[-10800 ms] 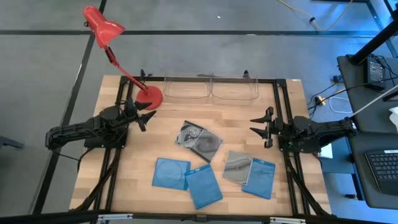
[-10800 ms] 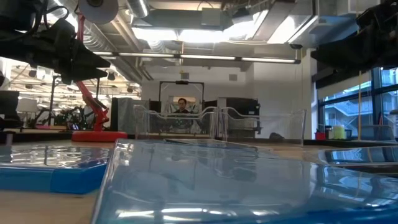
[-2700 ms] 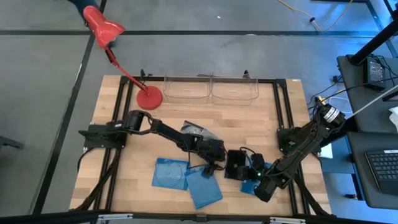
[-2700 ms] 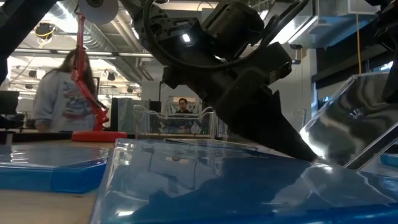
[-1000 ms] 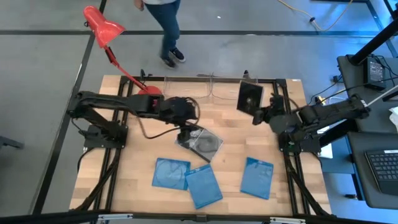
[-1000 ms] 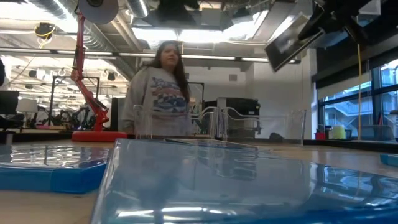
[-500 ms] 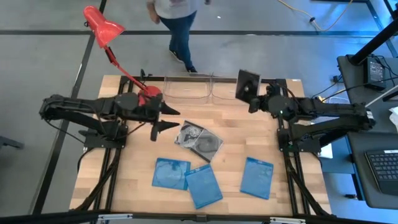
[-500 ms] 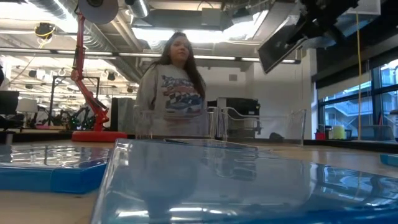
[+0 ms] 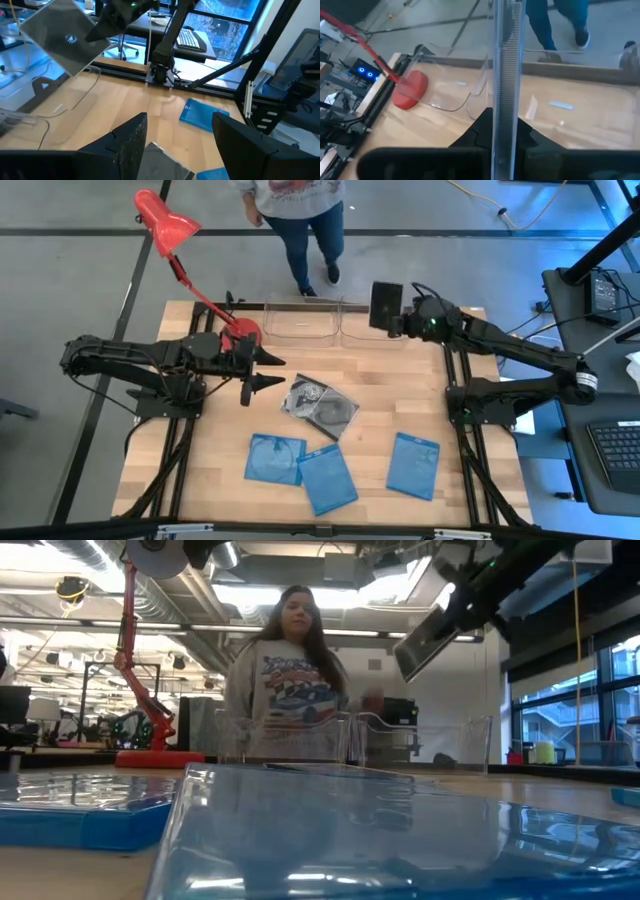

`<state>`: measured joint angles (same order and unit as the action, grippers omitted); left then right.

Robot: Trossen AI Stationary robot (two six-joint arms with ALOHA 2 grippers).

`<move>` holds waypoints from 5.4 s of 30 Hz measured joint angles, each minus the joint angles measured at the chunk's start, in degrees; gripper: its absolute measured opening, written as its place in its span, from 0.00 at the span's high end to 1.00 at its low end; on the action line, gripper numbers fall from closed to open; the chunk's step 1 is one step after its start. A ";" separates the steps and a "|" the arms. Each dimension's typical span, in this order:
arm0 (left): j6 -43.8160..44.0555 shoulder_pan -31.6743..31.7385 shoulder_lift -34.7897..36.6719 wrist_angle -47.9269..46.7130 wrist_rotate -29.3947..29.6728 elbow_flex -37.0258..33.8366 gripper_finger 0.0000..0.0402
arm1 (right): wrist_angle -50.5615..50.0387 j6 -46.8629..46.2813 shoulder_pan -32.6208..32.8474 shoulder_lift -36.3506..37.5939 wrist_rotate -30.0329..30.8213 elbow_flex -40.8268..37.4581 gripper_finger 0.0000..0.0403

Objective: Pick & place jewel cases by type
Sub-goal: Put the bottom right black cd case into the right transparent bin, then put the center blue cd case into the left transparent bin

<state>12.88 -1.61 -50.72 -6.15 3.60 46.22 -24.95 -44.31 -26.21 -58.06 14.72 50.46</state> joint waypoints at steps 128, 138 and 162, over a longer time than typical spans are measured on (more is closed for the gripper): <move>-1.64 -0.01 -0.04 -4.42 1.92 -0.02 0.46 | 1.42 11.46 -16.69 -27.30 -17.74 3.82 0.72; -1.64 -0.01 -0.04 -4.51 1.92 -0.02 0.45 | -1.73 11.81 -16.71 -27.23 -15.81 6.08 0.72; -1.64 0.00 -0.04 -7.87 1.92 -0.02 0.45 | -6.26 17.74 -17.19 -27.23 -6.16 6.10 0.72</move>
<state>11.25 -1.61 -50.76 -14.02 5.52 46.19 -31.21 -26.58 -43.40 -85.30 8.56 56.55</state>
